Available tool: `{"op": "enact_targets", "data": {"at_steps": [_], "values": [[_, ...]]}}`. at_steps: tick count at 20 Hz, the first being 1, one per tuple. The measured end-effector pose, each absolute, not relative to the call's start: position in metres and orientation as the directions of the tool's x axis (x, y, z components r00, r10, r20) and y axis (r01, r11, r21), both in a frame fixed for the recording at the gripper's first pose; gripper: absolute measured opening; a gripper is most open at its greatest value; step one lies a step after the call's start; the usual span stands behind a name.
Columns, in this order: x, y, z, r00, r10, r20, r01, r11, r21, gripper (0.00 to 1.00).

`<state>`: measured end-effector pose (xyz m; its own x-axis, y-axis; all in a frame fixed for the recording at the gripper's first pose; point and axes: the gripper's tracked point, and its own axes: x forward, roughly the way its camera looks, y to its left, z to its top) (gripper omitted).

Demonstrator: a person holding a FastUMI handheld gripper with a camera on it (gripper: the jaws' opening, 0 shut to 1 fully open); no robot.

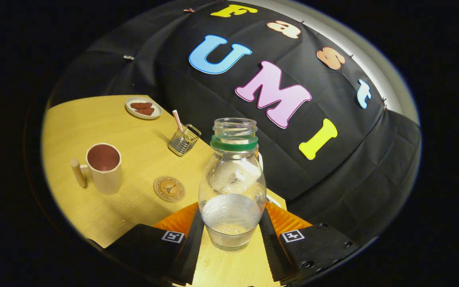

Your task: Take the bottle from table, then pour the juice into the cup, finally place the bottle on the coaster

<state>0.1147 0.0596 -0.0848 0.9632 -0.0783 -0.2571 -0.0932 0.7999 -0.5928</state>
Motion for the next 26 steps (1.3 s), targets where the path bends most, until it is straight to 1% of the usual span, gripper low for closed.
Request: {"op": "enact_targets", "data": {"at_steps": [3, 9, 15, 18, 22, 26], "values": [[0.118, 0.068, -0.087, 0.965, -0.089, -0.247, -0.104, 0.734, -0.671, 0.73], [0.123, 0.095, -0.102, 0.963, -0.077, -0.26, -0.15, 0.646, -0.748, 0.73], [0.134, 0.128, -0.103, 0.977, -0.02, -0.211, -0.172, 0.509, -0.844, 0.73], [0.135, 0.144, -0.11, 0.979, 0.013, -0.205, -0.189, 0.448, -0.874, 0.73], [0.138, 0.155, -0.122, 0.978, 0.02, -0.209, -0.201, 0.382, -0.902, 0.73], [0.145, 0.161, -0.129, 0.976, 0.03, -0.214, -0.214, 0.282, -0.935, 0.73]]}}
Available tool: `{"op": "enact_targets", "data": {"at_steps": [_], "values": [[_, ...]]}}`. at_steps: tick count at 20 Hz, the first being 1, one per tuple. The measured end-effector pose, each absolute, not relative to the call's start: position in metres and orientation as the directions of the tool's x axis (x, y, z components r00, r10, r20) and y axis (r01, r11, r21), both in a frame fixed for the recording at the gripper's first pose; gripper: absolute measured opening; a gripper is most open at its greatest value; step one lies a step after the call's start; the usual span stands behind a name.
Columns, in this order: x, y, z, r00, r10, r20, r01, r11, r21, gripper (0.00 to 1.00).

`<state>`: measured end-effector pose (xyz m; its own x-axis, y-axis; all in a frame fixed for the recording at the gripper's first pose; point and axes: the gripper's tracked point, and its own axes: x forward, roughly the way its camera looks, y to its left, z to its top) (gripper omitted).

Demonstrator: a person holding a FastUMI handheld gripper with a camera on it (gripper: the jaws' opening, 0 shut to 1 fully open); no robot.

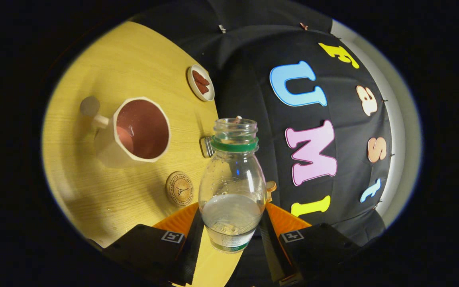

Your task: Take the bottle from table, then pour the juice into the cup, finally place the bottle on the coaster

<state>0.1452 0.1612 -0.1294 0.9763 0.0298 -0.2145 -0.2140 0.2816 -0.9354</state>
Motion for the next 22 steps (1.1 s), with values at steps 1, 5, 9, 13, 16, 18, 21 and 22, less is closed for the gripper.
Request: {"op": "enact_targets", "data": {"at_steps": [1, 5, 9, 13, 16, 18, 21, 22], "values": [[0.148, 0.162, -0.13, 0.976, 0.03, -0.216, -0.217, 0.265, -0.94, 0.73], [0.151, 0.161, -0.139, 0.973, 0.03, -0.229, -0.23, 0.204, -0.951, 0.73], [0.156, 0.16, -0.15, 0.966, 0.035, -0.256, -0.259, 0.106, -0.96, 0.73], [0.157, 0.16, -0.153, 0.965, 0.033, -0.259, -0.261, 0.054, -0.964, 0.73], [0.162, 0.162, -0.152, 0.966, 0.04, -0.254, -0.255, 0.012, -0.967, 0.73], [0.163, 0.166, -0.148, 0.969, 0.059, -0.241, -0.24, -0.029, -0.97, 0.73], [0.164, 0.171, -0.153, 0.966, 0.081, -0.245, -0.238, -0.083, -0.968, 0.73], [0.163, 0.172, -0.153, 0.966, 0.084, -0.246, -0.238, -0.101, -0.966, 0.73]]}}
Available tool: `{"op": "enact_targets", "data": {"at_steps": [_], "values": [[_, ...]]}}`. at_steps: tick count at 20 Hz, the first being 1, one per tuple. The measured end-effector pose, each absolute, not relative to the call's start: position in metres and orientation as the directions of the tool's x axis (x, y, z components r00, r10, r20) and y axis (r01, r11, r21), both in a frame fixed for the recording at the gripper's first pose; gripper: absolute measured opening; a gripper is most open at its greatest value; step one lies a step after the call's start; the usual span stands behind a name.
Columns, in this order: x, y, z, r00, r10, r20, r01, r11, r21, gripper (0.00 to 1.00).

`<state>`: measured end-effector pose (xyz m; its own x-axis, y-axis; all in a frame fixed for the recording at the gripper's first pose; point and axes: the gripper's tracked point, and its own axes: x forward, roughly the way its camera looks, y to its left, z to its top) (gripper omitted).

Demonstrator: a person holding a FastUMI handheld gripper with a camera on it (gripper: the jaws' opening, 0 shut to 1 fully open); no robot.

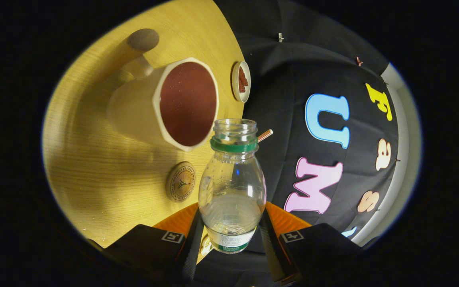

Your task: Take the bottle from table, then pour the juice into the cup, finally place the bottle on the coaster

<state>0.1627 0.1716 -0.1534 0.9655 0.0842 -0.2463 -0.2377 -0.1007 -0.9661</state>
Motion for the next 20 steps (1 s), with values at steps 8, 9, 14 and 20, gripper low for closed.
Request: {"op": "enact_targets", "data": {"at_steps": [8, 9, 14, 20], "values": [[0.1618, 0.175, -0.1563, 0.96, 0.103, -0.259, -0.237, -0.192, -0.952, 0.73], [0.1623, 0.1752, -0.1563, 0.96, 0.104, -0.259, -0.235, -0.203, -0.951, 0.73], [0.1636, 0.1733, -0.1576, 0.958, 0.108, -0.267, -0.234, -0.245, -0.941, 0.73], [0.1629, 0.1771, -0.1525, 0.955, 0.12, -0.269, -0.232, -0.258, -0.938, 0.73]]}}
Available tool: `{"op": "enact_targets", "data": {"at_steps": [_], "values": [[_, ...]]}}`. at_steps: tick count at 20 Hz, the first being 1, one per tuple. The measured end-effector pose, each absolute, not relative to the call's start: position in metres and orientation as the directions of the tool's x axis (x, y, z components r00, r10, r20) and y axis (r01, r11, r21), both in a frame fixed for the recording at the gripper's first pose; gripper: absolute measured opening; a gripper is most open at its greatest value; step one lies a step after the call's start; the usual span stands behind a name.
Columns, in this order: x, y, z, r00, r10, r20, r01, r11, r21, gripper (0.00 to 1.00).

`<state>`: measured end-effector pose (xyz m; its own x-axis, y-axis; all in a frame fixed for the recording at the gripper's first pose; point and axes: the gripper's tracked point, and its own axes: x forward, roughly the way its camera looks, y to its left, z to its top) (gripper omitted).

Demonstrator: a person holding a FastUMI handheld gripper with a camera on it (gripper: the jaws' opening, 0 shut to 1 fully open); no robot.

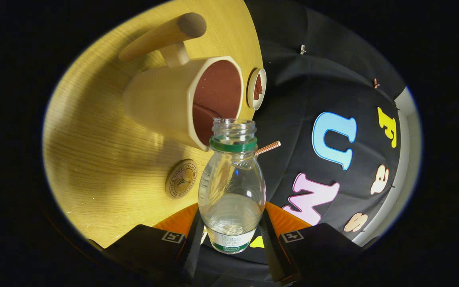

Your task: Take the bottle from table, then pour the juice into the cup, finally place the bottle on the coaster

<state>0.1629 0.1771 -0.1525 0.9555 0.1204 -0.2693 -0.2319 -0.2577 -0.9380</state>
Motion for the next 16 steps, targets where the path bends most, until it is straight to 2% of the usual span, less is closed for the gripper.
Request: {"op": "enact_targets", "data": {"at_steps": [16], "values": [[0.169, 0.183, -0.136, 0.95, 0.178, -0.255, -0.179, -0.36, -0.916, 0.73]]}}
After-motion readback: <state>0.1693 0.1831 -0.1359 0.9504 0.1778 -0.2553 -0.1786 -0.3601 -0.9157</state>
